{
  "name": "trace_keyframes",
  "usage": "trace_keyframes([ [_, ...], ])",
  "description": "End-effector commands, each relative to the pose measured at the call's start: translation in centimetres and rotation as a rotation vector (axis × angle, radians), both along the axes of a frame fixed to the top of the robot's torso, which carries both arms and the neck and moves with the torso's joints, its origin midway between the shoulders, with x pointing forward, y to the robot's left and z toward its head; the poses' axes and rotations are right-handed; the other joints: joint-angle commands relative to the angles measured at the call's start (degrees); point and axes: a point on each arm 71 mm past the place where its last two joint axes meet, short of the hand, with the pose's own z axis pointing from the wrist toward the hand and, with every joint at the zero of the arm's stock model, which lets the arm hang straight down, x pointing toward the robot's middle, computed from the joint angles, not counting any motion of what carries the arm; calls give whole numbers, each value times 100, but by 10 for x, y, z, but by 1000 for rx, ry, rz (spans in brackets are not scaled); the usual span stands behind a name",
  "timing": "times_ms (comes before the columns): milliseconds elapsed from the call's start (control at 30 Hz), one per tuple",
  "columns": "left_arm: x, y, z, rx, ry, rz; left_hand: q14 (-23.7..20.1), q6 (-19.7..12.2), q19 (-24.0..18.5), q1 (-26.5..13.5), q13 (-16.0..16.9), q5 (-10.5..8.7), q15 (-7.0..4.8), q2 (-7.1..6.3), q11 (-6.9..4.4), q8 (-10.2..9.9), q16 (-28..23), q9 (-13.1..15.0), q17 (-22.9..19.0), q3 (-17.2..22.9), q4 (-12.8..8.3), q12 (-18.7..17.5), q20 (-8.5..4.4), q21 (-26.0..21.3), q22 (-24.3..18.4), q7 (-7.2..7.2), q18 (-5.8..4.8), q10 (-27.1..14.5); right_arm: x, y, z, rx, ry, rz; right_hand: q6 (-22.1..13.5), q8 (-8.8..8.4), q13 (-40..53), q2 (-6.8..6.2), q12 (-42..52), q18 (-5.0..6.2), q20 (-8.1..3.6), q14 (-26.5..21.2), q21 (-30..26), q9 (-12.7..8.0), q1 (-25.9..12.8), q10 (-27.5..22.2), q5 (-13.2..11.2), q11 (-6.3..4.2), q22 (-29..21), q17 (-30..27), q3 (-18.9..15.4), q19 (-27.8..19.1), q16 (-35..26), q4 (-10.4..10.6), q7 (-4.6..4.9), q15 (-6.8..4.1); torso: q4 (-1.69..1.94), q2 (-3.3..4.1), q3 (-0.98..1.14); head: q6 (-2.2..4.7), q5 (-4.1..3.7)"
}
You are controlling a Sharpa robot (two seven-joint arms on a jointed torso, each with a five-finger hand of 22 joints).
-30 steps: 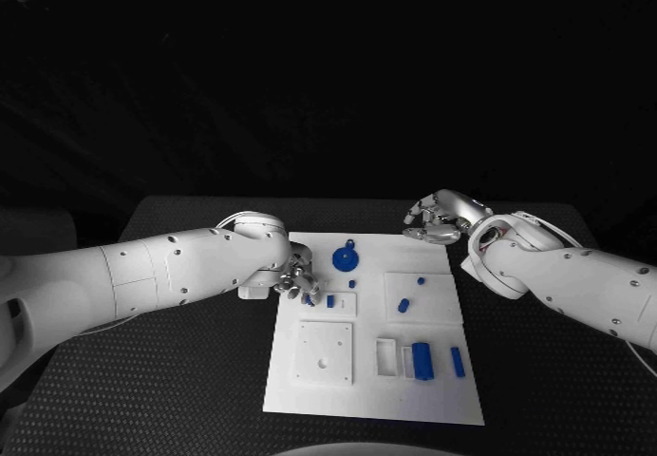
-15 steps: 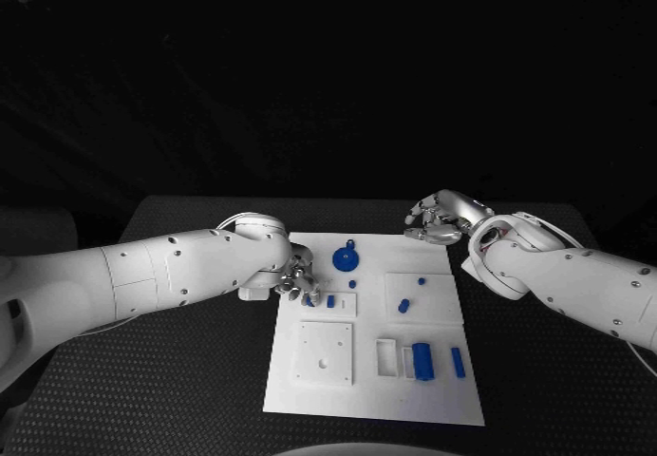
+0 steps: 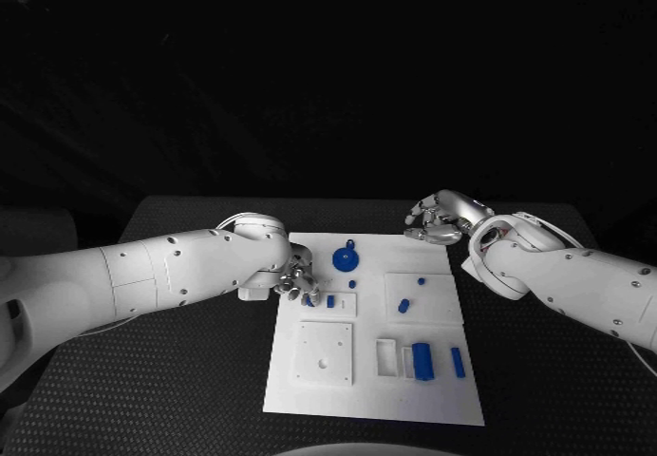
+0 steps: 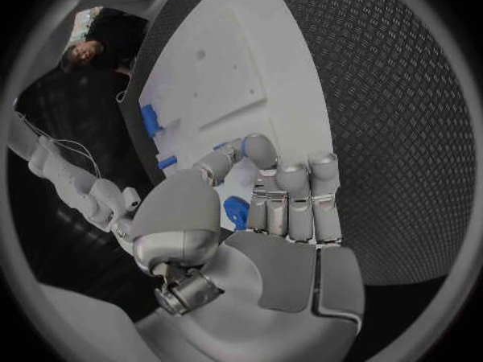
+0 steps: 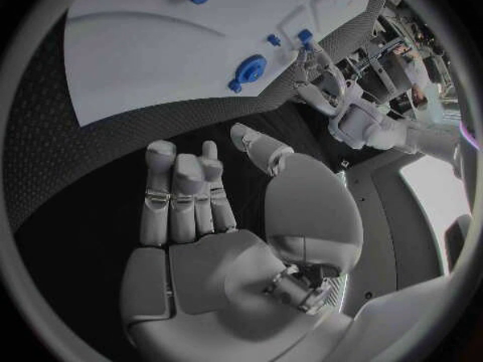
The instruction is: Assemble the parts on the task board
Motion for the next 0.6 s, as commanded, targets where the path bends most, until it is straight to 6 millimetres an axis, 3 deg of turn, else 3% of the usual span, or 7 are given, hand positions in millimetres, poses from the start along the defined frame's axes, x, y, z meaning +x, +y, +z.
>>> trace_keyframes([
  [33, 0, 3, -2, 10, 6, 14, 18, 62, 21, 179, 8, -56, -70, 258, 2, -42, 12, -21, 1, 119, -49, -12, -708, -30, 9, 8, -19, 0, 0, 1, 0, -2, 3, 12, -6, -39, -7, 6, -10, 222, -19, -3, -21, -7, -71, -52, 40, 1, 88, -2, -6, 25, -28, -19, 40, 5, -2, -1, 0, -3, 1],
  [300, 0, 4, -2, 9, 8, 14, -1, 90, 4, -317, 34, -250, -66, -21, 4, -145, -6, -19, -8, -26, 295, -45, -721, -76, 18, 12, -8, -17, -1, 1, 0, -2, 3, 12, -7, -39, -7, 4, -10, 222, -18, -4, -22, -7, -72, -53, 39, 1, 88, -2, -7, 24, -29, -19, 40, 6, -1, 0, -2, -5, -2],
  [600, 1, 4, -3, 10, 7, 17, -7, 106, 2, -475, 51, -373, -69, -150, 2, -182, -7, 1, -8, -38, 417, -56, -731, -93, 29, 9, 1, -17, -1, 1, 0, -3, 4, 12, -8, -40, -8, 4, -10, 222, -18, -4, -23, -7, -74, -53, 40, 1, 88, -2, -8, 24, -30, -20, 41, 6, -4, 0, 0, -7, 0],
])
